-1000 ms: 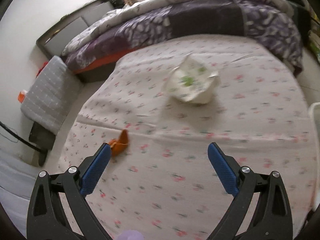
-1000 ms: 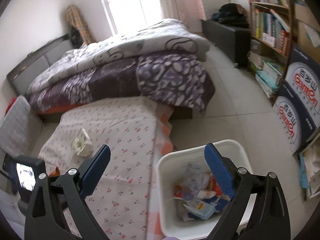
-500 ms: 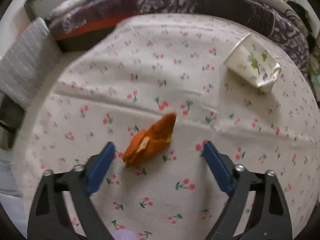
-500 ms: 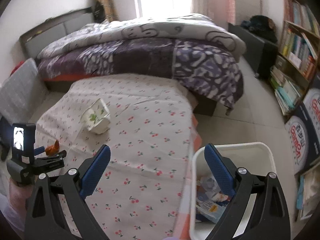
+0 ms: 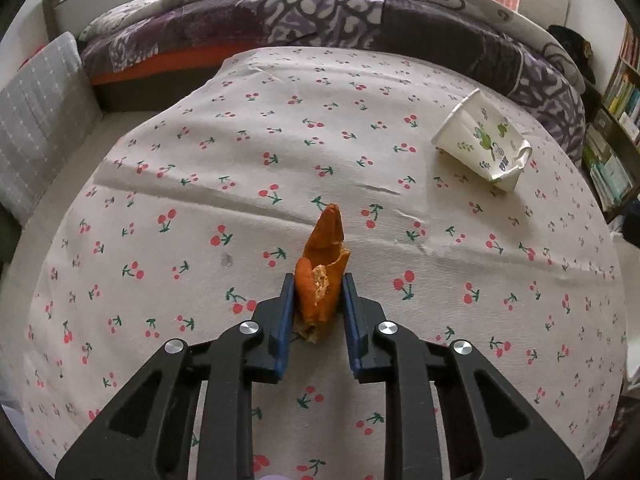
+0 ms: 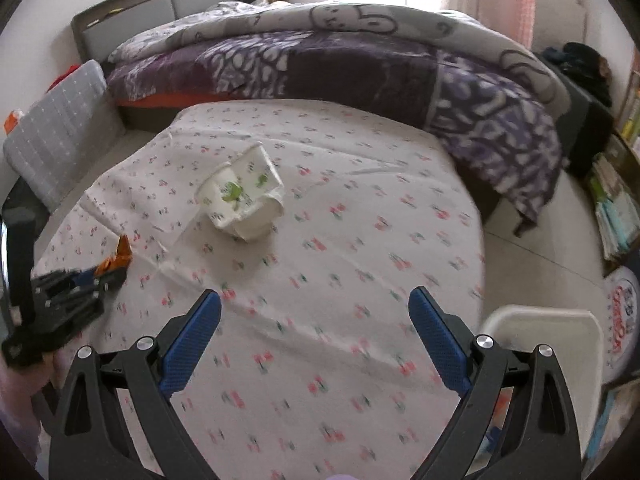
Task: Collect trash
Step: 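Grasp the white green-printed paper cup with the right tool while the left holds the paper, then carry the orange paper and the paper cup over the white bin with both tools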
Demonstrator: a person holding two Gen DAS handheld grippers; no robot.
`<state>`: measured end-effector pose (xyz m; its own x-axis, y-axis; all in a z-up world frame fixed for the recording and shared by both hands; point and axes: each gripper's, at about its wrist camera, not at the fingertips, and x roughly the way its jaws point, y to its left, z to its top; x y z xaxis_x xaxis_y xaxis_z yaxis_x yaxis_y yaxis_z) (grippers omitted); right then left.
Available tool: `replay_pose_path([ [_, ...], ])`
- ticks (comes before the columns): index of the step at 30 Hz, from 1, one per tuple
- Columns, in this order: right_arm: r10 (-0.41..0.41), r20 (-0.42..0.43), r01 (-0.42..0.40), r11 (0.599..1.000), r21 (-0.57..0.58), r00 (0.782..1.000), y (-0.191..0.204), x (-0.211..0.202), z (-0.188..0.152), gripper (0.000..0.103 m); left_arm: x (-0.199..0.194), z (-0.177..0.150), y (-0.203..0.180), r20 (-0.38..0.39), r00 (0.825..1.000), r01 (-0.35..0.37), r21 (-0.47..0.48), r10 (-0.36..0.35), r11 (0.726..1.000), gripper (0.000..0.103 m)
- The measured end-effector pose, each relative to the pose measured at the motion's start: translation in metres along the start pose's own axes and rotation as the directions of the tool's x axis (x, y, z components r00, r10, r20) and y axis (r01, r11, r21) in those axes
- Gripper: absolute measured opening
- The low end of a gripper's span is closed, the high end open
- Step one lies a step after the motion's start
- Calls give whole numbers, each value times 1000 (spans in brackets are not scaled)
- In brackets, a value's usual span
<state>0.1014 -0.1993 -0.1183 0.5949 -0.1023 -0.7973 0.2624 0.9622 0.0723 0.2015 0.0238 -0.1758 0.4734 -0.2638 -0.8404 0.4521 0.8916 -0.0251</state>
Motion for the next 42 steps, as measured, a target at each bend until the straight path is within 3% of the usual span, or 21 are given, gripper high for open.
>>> replay_pose_path([
  [12, 71, 15, -69, 988, -139, 997, 35, 62, 30, 92, -38, 8, 41, 103, 995, 12, -125, 1, 992, 21],
  [20, 68, -9, -68, 969, -237, 998, 62, 100, 46, 92, -33, 3, 57, 85, 996, 1, -167, 13, 986, 21],
  [26, 67, -50, -77, 970, -230, 996, 61, 128, 52, 92, -30, -2, 61, 72, 997, -13, -170, 25, 985, 21],
  [28, 66, -30, -71, 970, -234, 997, 60, 129, 51, 79, -30, -3, 63, 72, 997, -13, -174, 26, 985, 21],
  [37, 91, 63, -77, 977, -198, 994, 62, 99, 55, 76, -39, -5, 69, 81, 994, -52, -193, 69, 980, 21],
  [42, 120, 97, -100, 977, -188, 988, 70, 61, 57, 76, -62, -1, 66, 99, 989, -88, -182, 107, 979, 21],
])
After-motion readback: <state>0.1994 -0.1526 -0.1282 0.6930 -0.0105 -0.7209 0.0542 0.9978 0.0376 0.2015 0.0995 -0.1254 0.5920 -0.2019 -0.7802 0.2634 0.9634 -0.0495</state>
